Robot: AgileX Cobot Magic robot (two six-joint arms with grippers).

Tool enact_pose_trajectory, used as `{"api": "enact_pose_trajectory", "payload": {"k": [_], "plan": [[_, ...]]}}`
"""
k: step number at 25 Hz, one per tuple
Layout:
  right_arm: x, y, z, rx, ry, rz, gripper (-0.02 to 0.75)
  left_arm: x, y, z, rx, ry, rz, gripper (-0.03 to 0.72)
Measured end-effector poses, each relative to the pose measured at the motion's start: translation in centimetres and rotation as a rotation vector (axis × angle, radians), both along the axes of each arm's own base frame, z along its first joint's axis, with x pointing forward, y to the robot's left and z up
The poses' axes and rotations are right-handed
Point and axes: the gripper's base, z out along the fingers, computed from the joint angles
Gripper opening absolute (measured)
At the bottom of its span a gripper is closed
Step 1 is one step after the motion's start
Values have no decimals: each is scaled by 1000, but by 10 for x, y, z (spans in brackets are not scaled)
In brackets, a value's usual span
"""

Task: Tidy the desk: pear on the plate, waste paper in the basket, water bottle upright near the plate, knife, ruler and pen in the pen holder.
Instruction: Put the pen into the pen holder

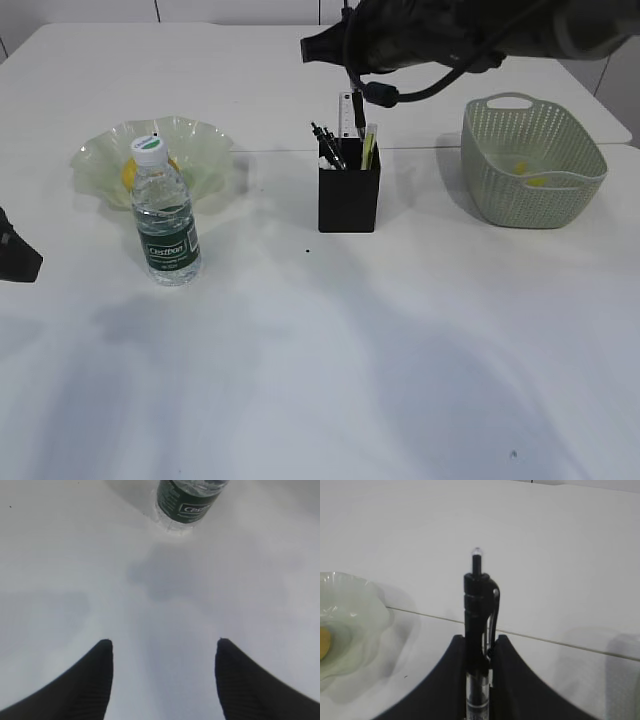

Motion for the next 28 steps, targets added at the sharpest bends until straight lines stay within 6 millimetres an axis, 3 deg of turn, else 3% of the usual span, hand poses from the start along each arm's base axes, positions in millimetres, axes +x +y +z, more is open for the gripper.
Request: {"api": "enact_pose_trajectory", "payload": {"k": [8,28], "plan": [[14,2,-37,-18,35,30,94,0,0,0,0,0,0,456],[30,-11,-44,-18,-45,150,93,0,0,0,0,0,0,456]]}}
